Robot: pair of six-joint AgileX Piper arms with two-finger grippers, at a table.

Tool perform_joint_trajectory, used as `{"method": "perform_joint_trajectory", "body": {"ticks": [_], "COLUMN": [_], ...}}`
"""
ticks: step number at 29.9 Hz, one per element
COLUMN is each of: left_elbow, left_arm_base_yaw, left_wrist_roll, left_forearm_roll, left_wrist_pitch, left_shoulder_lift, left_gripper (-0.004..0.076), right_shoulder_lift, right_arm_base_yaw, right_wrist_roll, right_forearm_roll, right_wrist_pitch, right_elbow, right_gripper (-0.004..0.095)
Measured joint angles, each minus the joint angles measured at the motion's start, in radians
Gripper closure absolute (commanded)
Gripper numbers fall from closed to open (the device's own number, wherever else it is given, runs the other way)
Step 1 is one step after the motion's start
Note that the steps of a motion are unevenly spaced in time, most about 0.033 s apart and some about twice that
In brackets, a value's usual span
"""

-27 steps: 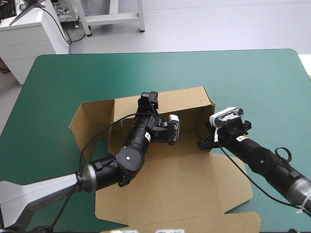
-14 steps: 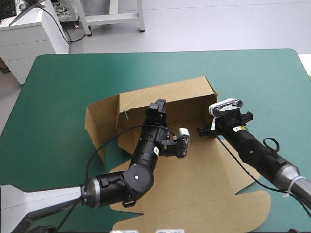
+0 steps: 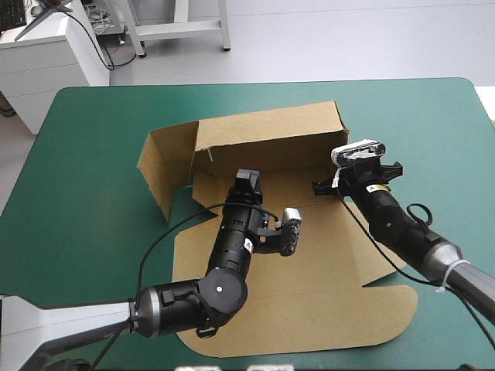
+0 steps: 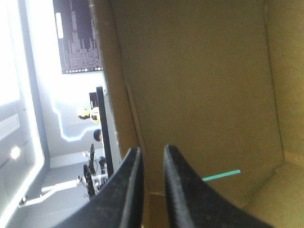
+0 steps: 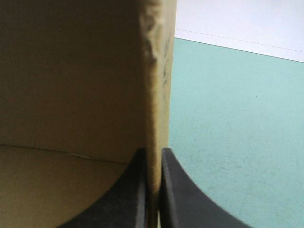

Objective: Fold the box

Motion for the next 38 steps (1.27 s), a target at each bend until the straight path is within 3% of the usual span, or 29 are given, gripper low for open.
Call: {"method": "perform_joint_trajectory", "body": {"ticks": [3, 7, 14, 18, 24, 31, 38], "left_elbow": [-0.025, -0.160, -0.543, -0.724, -0.798, -0.747, -0.545], "left_arm_base_yaw": [0.006, 0.085, 0.385, 0.640, 1.037, 1.427, 1.653], "left_wrist_roll": [0.196, 0.511, 0.837, 0.861, 0.768, 0.696, 0.737], "left_forearm_roll": [-0.147, -0.567, -1.241, -1.499, -1.802, -2.046, -2.190], "left_wrist_pitch": [-0.043, -0.043, 0.205, 0.272, 0.291, 0.292, 0.286], "left_shoulder_lift": [0.000, 0.000, 0.021, 0.039, 0.039, 0.039, 0.039], "left_gripper": [0.0708, 0.0708, 0.0709, 0.0709, 0.0732, 0.0733, 0.0733], "right_shoulder_lift": [0.002, 0.002, 0.002, 0.002, 0.002, 0.002, 0.002], "right_arm_base_yaw": [0.000, 0.000, 0.000, 0.000, 0.000, 0.000, 0.000], "right_wrist_roll": [-0.003, -0.004, -0.030, -0.033, -0.033, -0.032, -0.032], "right_forearm_roll": [0.016, 0.021, 0.026, 0.026, 0.026, 0.026, 0.026], "right_wrist_pitch": [-0.001, 0.006, 0.042, 0.054, 0.069, 0.128, 0.152], "right_elbow": [0.000, 0.000, 0.000, -0.001, -0.001, -0.001, -0.001], "right_gripper": [0.0923, 0.0923, 0.0923, 0.0923, 0.0925, 0.0925, 0.0925]}}
